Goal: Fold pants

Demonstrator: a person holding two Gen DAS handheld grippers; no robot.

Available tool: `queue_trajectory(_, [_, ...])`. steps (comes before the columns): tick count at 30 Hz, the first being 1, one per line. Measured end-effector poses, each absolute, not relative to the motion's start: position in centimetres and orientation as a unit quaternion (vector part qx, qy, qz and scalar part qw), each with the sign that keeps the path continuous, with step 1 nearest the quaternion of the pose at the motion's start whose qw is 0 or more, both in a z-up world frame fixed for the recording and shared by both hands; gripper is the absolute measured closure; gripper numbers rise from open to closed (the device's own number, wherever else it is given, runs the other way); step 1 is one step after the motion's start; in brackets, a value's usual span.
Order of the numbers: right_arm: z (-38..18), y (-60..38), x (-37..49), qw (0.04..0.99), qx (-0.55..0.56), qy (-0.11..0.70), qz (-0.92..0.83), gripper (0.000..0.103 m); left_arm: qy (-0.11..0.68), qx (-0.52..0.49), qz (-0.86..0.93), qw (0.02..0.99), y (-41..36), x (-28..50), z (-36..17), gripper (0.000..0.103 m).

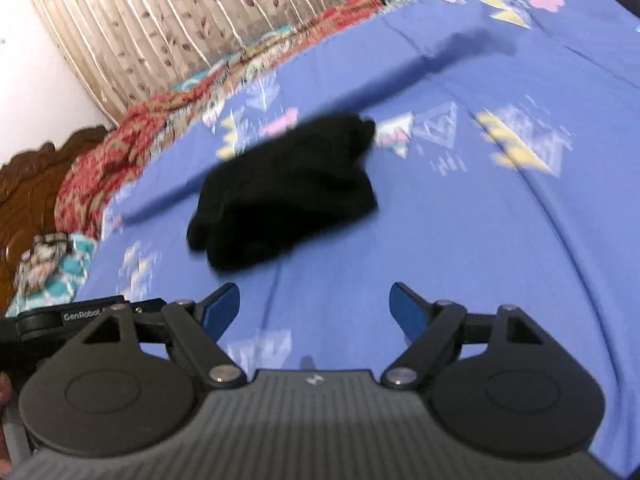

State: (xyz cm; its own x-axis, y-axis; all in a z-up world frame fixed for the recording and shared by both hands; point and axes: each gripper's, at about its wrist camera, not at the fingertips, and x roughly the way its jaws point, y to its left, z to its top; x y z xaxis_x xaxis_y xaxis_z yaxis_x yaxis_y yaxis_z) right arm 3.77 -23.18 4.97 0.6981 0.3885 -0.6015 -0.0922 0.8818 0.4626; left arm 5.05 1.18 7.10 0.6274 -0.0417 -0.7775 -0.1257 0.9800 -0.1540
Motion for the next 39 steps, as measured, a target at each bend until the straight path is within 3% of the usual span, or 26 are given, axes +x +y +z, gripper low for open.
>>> queue_trajectory(7, [4.3,-21.9,-1.7,0.889,0.2,0.39,0.132,0.019,0.457,-0.077,0.018,0.886,-0.8,-2.6,5.8,0.045])
queue_trajectory(21, [4.2,-19.3,-7.1,0.898,0.174,0.372,0.156,0.019,0.434,-0.049,0.024,0.899,-3.0,-9.3,6.3,0.041])
queue_trajectory(35, [4.5,-19.4,-7.3,0.912,0.192,0.327,0.157,0.019,0.397,-0.022,0.028,0.917,-2.8,-10.0,6.4,0.023])
queue_trajectory(39, [2.8,-19.2,-6.9,0.938,0.13,0.292,0.133,0.019,0.387,-0.023,0.041,0.921,-2.0,-8.5,3.8,0.019])
